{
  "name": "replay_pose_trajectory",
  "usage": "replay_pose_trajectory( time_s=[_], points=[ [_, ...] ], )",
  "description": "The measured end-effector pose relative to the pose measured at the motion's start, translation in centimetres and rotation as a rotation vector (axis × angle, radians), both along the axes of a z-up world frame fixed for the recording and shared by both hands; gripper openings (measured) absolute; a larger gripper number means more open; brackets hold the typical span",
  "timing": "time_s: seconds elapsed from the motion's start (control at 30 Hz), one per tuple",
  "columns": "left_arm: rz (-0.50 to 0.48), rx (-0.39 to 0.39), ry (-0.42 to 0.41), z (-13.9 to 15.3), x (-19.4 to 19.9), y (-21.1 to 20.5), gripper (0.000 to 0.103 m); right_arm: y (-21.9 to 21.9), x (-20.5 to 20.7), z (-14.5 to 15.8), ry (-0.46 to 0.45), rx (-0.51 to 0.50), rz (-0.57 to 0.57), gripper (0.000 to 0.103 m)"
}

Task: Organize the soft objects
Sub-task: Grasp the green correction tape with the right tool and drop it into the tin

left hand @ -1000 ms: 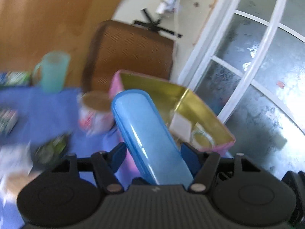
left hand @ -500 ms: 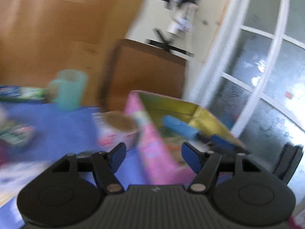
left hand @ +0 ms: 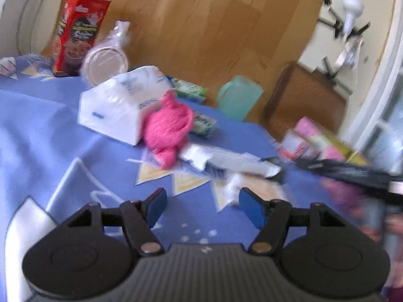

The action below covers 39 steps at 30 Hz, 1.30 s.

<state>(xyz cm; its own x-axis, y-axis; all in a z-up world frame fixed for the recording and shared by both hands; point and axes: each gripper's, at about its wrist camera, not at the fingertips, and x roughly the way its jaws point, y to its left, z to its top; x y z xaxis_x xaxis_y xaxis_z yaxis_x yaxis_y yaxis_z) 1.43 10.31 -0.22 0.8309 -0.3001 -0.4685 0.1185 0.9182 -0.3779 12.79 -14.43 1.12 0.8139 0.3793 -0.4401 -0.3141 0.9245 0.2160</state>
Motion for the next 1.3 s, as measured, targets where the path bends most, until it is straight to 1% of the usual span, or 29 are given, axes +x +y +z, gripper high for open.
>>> replay_pose_trajectory(
  time_s=[0.03, 0.1, 0.13, 0.17, 0.2, 0.27, 0.33, 0.4, 0.47, 0.5, 0.53, 0.57, 0.67, 0.7, 0.77, 0.83, 0.87, 0.9, 0.93, 1.0, 1.03, 1.1, 1.17, 1.2, 1.27, 1.3],
  points=[
    [0.003, 0.012, -0.020, 0.1, -0.3, 0.0, 0.067, 0.6, 1.2, -0.4, 0.048, 0.010, -0.028, 0.063],
    [-0.019, 0.020, -0.025, 0.0, -0.6, -0.1, 0.067, 1.3, 3.4, -1.1, 0.131, 0.047, -0.064, 0.066],
    [-0.033, 0.025, -0.037, 0.1, -0.8, -0.2, 0.067, 1.7, 3.9, -1.5, 0.155, 0.051, -0.072, 0.068],
    [-0.038, 0.030, -0.047, 0.2, -0.9, -0.6, 0.067, 2.3, 4.3, -1.5, 0.134, 0.034, -0.092, 0.070],
    [-0.042, 0.033, -0.053, 0.2, -1.0, -0.5, 0.067, 2.8, 4.4, -1.7, 0.129, 0.005, -0.109, 0.074],
    [-0.054, 0.033, -0.059, 0.3, -1.1, -0.6, 0.067, 3.6, 4.5, -1.7, 0.122, -0.014, -0.083, 0.074],
    [-0.059, 0.029, -0.056, 0.3, -0.8, -0.9, 0.067, 4.7, 4.1, -1.6, 0.086, -0.080, -0.033, 0.072],
    [-0.058, 0.024, -0.048, 0.2, -0.7, -1.0, 0.067, 4.9, 3.4, -1.4, 0.061, -0.129, -0.013, 0.071],
    [-0.054, 0.013, -0.044, 0.1, -0.7, -0.8, 0.067, 3.9, 2.8, -0.9, 0.055, -0.117, -0.011, 0.048],
    [-0.051, 0.007, -0.043, 0.0, -0.7, -0.7, 0.067, 3.1, 2.5, -0.6, 0.056, -0.112, -0.024, 0.032],
    [-0.048, 0.003, -0.041, 0.0, -0.8, -0.6, 0.067, 2.0, 2.2, -0.6, 0.081, -0.092, -0.024, 0.022],
    [-0.046, 0.000, -0.037, 0.0, -0.7, -0.6, 0.067, 1.0, 1.6, -0.7, 0.088, -0.070, -0.027, 0.022],
    [-0.053, -0.024, -0.046, 0.2, -0.7, -0.4, 0.067, -0.6, -1.0, -1.0, 0.063, -0.115, -0.051, 0.023],
    [-0.063, -0.036, -0.058, 0.5, -0.6, -0.5, 0.067, -0.9, -1.7, -0.9, 0.059, -0.127, -0.055, 0.025],
    [-0.090, -0.050, -0.067, 1.4, -0.1, -1.1, 0.067, -1.0, -2.6, -0.7, 0.047, -0.122, -0.046, 0.025],
    [-0.134, -0.026, -0.067, 2.8, 0.9, -2.8, 0.067, -1.2, -3.4, -0.4, 0.030, -0.102, -0.035, 0.027],
    [-0.167, -0.002, -0.076, 3.6, 1.3, -4.0, 0.067, -1.3, -3.8, -0.3, 0.023, -0.089, -0.032, 0.029],
    [-0.201, 0.017, -0.080, 4.2, 1.7, -5.2, 0.067, -1.5, -4.3, -0.2, 0.011, -0.068, -0.028, 0.034],
    [-0.240, 0.030, -0.073, 4.8, 2.4, -6.5, 0.067, -1.4, -4.5, -0.2, -0.006, -0.058, -0.026, 0.042],
    [-0.287, 0.020, -0.041, 5.3, 3.8, -8.4, 0.067, -1.1, -5.0, -0.2, -0.040, -0.089, -0.020, 0.053],
    [-0.310, 0.011, -0.022, 5.5, 4.7, -9.5, 0.067, -0.8, -5.2, -0.3, -0.059, -0.121, -0.014, 0.055],
    [-0.327, 0.025, 0.006, 5.6, 6.1, -11.2, 0.067, -0.4, -5.2, -0.7, -0.053, -0.151, 0.003, 0.055],
    [-0.314, 0.044, 0.045, 5.4, 7.6, -12.8, 0.067, -0.3, -4.6, -1.4, -0.016, -0.140, 0.033, 0.055],
    [-0.313, 0.045, 0.071, 5.1, 8.4, -13.3, 0.069, -0.2, -4.2, -1.7, -0.007, -0.140, 0.037, 0.056],
    [-0.297, 0.072, 0.144, 4.3, 10.0, -14.4, 0.074, 0.0, -3.2, -2.1, 0.003, -0.156, 0.044, 0.056],
    [-0.290, 0.087, 0.174, 3.8, 10.5, -14.8, 0.074, 0.2, -2.7, -2.3, 0.012, -0.165, 0.045, 0.056]
  ],
)
